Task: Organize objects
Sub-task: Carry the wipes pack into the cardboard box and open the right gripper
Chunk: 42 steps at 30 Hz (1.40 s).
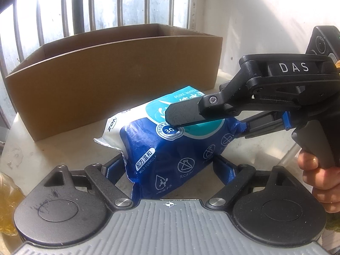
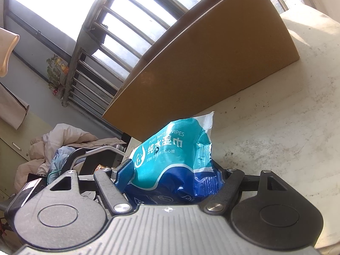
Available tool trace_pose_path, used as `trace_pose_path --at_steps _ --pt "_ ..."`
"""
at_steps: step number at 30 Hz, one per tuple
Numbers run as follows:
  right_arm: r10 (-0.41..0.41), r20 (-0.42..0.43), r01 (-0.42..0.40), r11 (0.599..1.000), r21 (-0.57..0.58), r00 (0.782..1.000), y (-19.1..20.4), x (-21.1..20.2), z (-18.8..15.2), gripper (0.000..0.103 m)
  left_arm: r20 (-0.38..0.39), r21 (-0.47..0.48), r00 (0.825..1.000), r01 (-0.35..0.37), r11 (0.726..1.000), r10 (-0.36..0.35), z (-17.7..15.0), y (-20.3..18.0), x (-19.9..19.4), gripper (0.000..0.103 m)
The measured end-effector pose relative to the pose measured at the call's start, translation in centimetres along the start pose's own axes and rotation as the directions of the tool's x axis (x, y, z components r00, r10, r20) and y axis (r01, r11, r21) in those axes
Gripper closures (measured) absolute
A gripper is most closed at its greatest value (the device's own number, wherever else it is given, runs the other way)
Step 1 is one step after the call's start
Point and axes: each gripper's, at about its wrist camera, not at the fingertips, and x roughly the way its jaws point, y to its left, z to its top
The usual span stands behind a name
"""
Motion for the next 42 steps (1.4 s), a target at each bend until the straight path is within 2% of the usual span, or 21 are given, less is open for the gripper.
trace_pose_path --at_steps 11,16,23,28,31,35,39,42 --pt "0.043 0.079 -0.036 0.996 -0.083 0.996 3.2 -2.3 3.2 0.027 0.078 0.019 0.997 -0.013 1.0 0.012 4.7 -0.4 -2.7 0.015" --pt "0.042 0.12 -0.021 0.986 -0.168 0.992 5.7 -3.4 6.5 0.026 0.125 0.021 0.992 -0.017 1.0 0.014 8.4 -0.5 -3.4 0.015" --pt "0.007 0.143 0.031 0.965 -0.261 0.99 7.8 -3.2 12.9 0.026 0.122 -0.034 0.992 0.019 0.999 -0.015 15.3 1.1 -1.8 0.015" --pt "-0.024 0.097 0.05 0.958 -0.282 0.995 7.9 -1.2 18.0 0.026 0.091 -0.1 0.996 0.024 0.995 -0.015 18.5 2.4 0.6 0.015" --pt "-0.042 0.034 0.049 0.97 -0.239 0.999 6.6 1.2 21.6 0.026 0.047 -0.146 0.999 0.028 0.989 -0.022 20.7 4.1 3.2 0.015" --pt "-0.08 -0.049 0.069 0.979 -0.192 0.996 4.8 4.4 25.0 0.026 -0.025 -0.202 0.999 0.024 0.979 -0.029 22.2 6.1 6.6 0.015" --pt "-0.13 -0.109 0.109 0.978 -0.175 0.986 3.5 7.5 27.6 0.026 -0.114 -0.295 0.991 0.03 0.955 -0.066 23.0 8.6 10.0 0.015" --pt "-0.177 -0.15 0.146 0.97 -0.194 0.973 2.6 9.8 28.6 0.026 -0.177 -0.378 0.976 0.054 0.924 -0.129 23.7 11.0 12.9 0.015"
